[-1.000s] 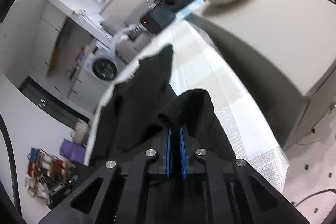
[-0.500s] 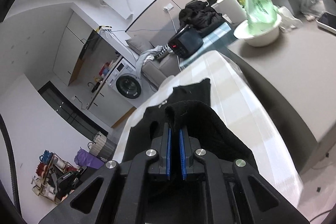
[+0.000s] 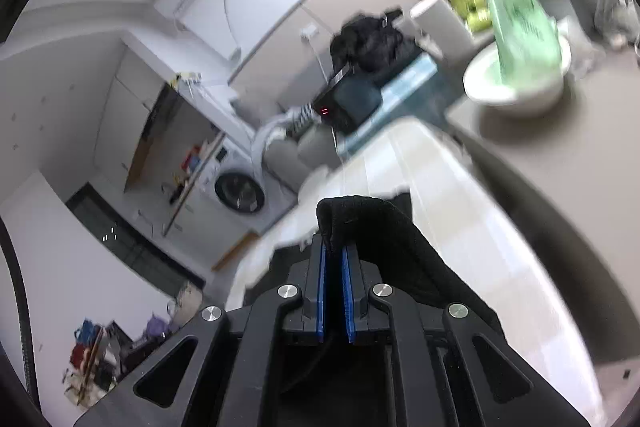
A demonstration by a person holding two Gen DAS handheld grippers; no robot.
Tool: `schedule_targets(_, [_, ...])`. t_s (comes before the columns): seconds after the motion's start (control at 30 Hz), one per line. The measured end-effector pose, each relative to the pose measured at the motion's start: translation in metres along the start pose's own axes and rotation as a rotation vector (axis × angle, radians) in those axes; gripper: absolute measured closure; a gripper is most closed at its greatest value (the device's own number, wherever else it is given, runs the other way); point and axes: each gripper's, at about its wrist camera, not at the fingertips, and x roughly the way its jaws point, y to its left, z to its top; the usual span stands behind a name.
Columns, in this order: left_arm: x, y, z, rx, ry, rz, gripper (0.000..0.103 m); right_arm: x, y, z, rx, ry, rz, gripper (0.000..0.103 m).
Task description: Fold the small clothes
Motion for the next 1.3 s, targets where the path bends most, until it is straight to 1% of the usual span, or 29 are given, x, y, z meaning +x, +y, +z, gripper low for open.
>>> schedule_targets(0.07, [0.010, 0.000, 0.011, -0.015, -0.006, -0.001, 0.098, 0.003, 0.004, 0.013, -0.005, -0.027, -0.004, 0.095])
schedule_targets(0.17, [0.023, -0.003, 0.023, -0.008, -0.008, 0.005, 0.098, 0.016, 0.009, 0.029, -0.006, -0.033, -0.010, 0.095])
schedule_targets(0.33, [0.052, -0.003, 0.040, -0.015, -0.002, 0.018, 0.098, 0.047, 0.017, 0.049, -0.007, -0.028, -0.016, 0.095])
schedule_targets(0.57, [0.097, 0.003, 0.068, -0.016, 0.017, 0.065, 0.098, 0.093, 0.020, 0.070, -0.005, 0.002, -0.034, 0.095])
schedule_targets(0.63, [0.112, 0.008, 0.072, -0.019, 0.041, 0.085, 0.098, 0.105, 0.015, 0.074, 0.002, 0.005, -0.050, 0.095])
schedule_targets(0.7, [0.129, 0.017, 0.072, -0.045, 0.075, 0.098, 0.098, 0.116, 0.005, 0.076, 0.027, 0.013, -0.070, 0.095])
schedule_targets(0.77, [0.146, 0.027, 0.070, -0.059, 0.102, 0.120, 0.098, 0.131, -0.014, 0.075, 0.072, 0.031, -0.100, 0.095])
schedule_targets(0.83, [0.167, 0.035, 0.069, -0.055, 0.139, 0.148, 0.098, 0.145, -0.030, 0.074, 0.092, 0.053, -0.123, 0.095])
schedule_targets(0.9, [0.180, 0.038, 0.069, -0.049, 0.154, 0.166, 0.098, 0.161, -0.042, 0.076, 0.108, 0.073, -0.148, 0.095])
schedule_targets(0.97, [0.191, 0.040, 0.070, -0.045, 0.156, 0.174, 0.098, 0.171, -0.049, 0.079, 0.121, 0.081, -0.156, 0.095])
schedule_targets(1.1, [0.208, 0.046, 0.077, -0.071, 0.163, 0.176, 0.098, 0.196, -0.055, 0.088, 0.137, 0.084, -0.165, 0.095])
schedule_targets(1.23, [0.211, 0.045, 0.089, -0.079, 0.145, 0.166, 0.098, 0.207, -0.052, 0.094, 0.147, 0.074, -0.158, 0.095])
schedule_targets(1.3, [0.218, 0.045, 0.093, -0.077, 0.140, 0.183, 0.097, 0.213, -0.053, 0.095, 0.151, 0.065, -0.164, 0.095])
